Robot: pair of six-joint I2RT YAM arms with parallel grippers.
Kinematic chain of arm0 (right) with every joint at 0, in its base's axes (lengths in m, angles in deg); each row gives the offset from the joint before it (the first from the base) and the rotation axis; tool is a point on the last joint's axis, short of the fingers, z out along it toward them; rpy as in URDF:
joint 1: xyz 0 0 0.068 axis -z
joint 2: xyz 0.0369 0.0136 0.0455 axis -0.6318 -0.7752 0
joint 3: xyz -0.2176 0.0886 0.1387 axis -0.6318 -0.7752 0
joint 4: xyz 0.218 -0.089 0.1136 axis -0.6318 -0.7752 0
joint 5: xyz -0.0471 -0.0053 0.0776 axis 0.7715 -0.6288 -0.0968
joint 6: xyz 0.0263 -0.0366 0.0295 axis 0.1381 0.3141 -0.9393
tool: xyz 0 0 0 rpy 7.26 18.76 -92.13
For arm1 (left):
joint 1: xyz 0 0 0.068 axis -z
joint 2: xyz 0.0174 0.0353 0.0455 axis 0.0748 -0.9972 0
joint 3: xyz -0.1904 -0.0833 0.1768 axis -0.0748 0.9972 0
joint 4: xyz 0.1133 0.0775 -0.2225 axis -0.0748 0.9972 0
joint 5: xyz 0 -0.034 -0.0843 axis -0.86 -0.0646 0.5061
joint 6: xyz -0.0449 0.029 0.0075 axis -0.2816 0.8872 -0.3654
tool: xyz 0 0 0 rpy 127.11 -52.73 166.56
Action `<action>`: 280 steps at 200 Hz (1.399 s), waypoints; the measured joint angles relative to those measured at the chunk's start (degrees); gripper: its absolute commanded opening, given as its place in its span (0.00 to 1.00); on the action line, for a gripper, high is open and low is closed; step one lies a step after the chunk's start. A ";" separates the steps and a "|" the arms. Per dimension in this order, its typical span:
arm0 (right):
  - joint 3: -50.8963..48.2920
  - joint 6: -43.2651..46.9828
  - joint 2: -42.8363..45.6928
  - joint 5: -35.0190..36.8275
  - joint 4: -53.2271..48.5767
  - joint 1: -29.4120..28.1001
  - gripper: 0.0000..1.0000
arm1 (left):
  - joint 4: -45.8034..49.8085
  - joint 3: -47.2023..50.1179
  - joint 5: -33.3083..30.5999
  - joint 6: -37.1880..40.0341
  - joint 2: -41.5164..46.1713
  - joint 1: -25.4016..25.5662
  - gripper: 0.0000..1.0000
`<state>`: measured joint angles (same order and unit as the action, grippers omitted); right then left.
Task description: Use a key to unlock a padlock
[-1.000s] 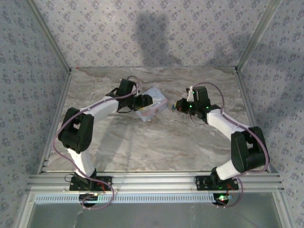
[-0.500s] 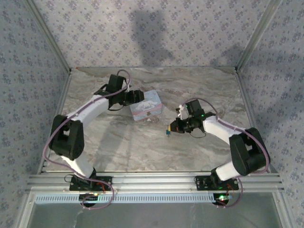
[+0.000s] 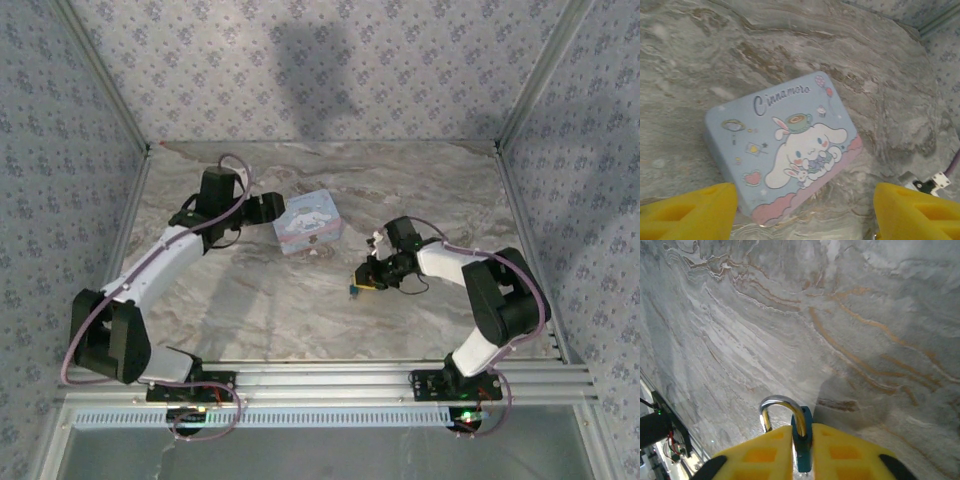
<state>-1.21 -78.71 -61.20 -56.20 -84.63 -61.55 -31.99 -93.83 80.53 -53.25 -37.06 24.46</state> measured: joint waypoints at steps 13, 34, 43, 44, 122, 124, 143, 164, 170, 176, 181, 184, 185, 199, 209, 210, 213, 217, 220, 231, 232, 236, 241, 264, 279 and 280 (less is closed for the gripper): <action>-0.35 -0.31 0.46 0.13 0.07 0.81 0.26 | -0.13 0.57 -0.70 0.00 1.36 -0.76 0.73; -0.81 -0.39 2.97 1.51 -0.33 2.16 0.32 | -0.55 1.16 -2.19 0.04 4.04 -1.77 0.74; -0.81 -0.35 4.55 2.14 -0.66 2.69 0.33 | -0.81 1.46 -2.86 0.09 5.33 -2.19 0.76; -0.81 -0.35 4.70 2.21 -0.66 2.73 0.33 | -0.83 1.49 -2.95 0.13 5.46 -2.21 0.76; -0.81 3.02 22.51 16.87 -1.53 8.85 0.55 | -2.56 8.79 -13.07 1.07 20.20 -8.15 0.98; -0.83 3.04 22.91 17.40 -1.49 9.05 0.56 | -2.54 8.96 -13.33 1.05 20.55 -8.37 0.98; -1.49 5.40 26.23 23.06 0.11 11.58 0.75 | -2.51 10.91 -15.82 1.09 23.43 -10.38 0.98; -4.68 7.74 30.03 29.53 3.82 14.84 0.98 | -2.60 14.05 -19.93 1.66 26.64 -11.80 0.98; -6.16 8.48 31.08 31.28 5.20 15.98 1.00 | -2.84 15.39 -21.31 1.95 27.65 -11.96 0.98; -7.74 8.92 32.06 32.96 6.56 17.25 1.00 | -3.15 16.85 -22.75 2.23 28.70 -12.07 0.98; -9.05 9.03 32.76 34.47 7.61 18.32 1.00 | -3.30 18.05 -23.85 2.54 29.51 -12.20 0.98; -9.81 9.38 33.11 35.12 8.35 18.91 1.00 | -3.54 18.80 -24.48 2.62 29.92 -12.26 0.98; -9.99 9.42 33.18 35.34 8.48 19.06 1.00 | -3.58 19.02 -24.65 2.64 30.03 -12.28 0.98; -14.03 10.60 34.40 38.77 12.70 22.05 1.00 | -4.90 22.91 -27.87 3.48 32.11 -12.37 0.98; -16.63 12.20 34.60 40.35 16.15 23.67 1.00 | -6.08 25.38 -30.10 3.93 33.07 -12.48 0.98; -17.03 12.46 34.60 40.57 16.74 23.85 1.00 | -6.21 25.75 -30.40 4.00 33.18 -12.50 0.98; -17.84 13.09 34.53 41.00 17.94 24.17 1.00 | -6.62 26.43 -31.01 4.11 33.35 -12.57 0.98; -18.93 13.81 34.45 41.33 19.58 24.48 1.00 | -7.13 27.26 -31.82 4.24 33.53 -12.61 0.98; -19.65 14.43 34.27 41.62 20.68 24.65 1.00 | -7.63 28.06 -32.59 4.50 33.64 -12.68 0.98; -22.14 16.26 33.46 42.21 24.79 25.00 1.00 | -9.46 30.29 -34.56 4.96 33.68 -12.72 0.98; -22.36 16.44 33.29 42.23 25.20 25.05 1.00 | -9.68 30.58 -34.77 5.09 33.66 -12.72 0.98; -22.95 17.05 32.65 42.25 26.53 25.16 1.00 | -10.38 31.41 -35.36 5.46 33.66 -12.79 0.98; -23.39 17.53 31.87 42.25 27.87 25.27 1.00 | -11.13 32.35 -35.93 5.79 33.66 -12.79 0.98; -24.46 19.41 27.06 41.68 36.48 26.05 1.00 | -13.07 34.49 -37.48 7.80 32.98 -12.79 0.98; -25.16 20.26 23.93 40.70 42.53 26.29 1.00 | -14.43 34.49 -37.77 9.22 31.36 -12.85 0.98; -25.22 20.39 23.54 40.59 43.12 26.32 1.00 | -14.60 34.49 -37.77 9.35 31.17 -12.90 0.98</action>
<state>-26.44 -58.31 -37.66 -15.61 -41.51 -35.24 -46.59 -59.34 42.76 -43.90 -5.89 11.56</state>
